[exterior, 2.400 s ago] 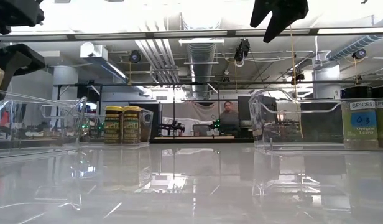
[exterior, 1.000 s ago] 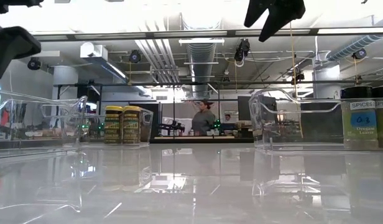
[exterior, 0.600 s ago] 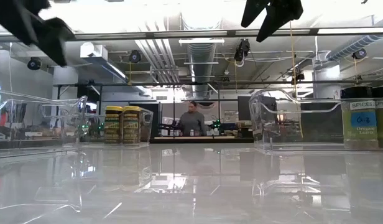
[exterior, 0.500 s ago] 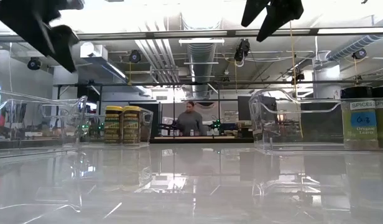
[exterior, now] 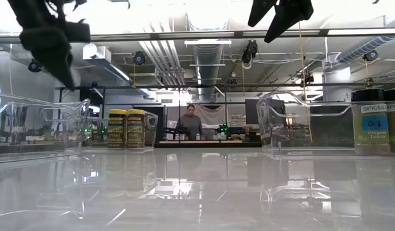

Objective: Sort spices by type
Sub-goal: Adjust the middle right transparent bin

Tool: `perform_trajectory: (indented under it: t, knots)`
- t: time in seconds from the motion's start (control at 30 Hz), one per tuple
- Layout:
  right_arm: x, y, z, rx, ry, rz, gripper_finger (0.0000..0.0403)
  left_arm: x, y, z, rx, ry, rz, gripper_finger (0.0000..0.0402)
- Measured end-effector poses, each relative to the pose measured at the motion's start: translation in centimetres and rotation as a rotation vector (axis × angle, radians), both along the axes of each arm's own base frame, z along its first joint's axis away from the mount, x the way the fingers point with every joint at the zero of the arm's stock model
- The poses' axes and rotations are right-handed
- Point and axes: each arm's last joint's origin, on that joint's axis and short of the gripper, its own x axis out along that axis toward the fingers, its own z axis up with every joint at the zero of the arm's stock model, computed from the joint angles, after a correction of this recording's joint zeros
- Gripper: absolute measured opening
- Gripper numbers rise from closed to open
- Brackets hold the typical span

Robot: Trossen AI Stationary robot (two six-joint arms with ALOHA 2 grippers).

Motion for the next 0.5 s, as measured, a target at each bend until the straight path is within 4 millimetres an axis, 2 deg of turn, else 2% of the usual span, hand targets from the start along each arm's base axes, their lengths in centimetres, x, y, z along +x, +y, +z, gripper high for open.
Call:
perform_trajectory:
  t: [0.2, 0.5]
  knots:
    - [0.0, 0.0, 0.0, -0.002, 0.001, 0.003, 0.0364, -1.4, 0.8, -1.6, -0.009, 0.130, 0.169, 0.0363]
    - [0.0, 0.0, 0.0, -0.010, 0.004, 0.017, 0.0364, -2.5, 1.2, -2.1, -0.008, 0.295, 0.260, 0.0363]
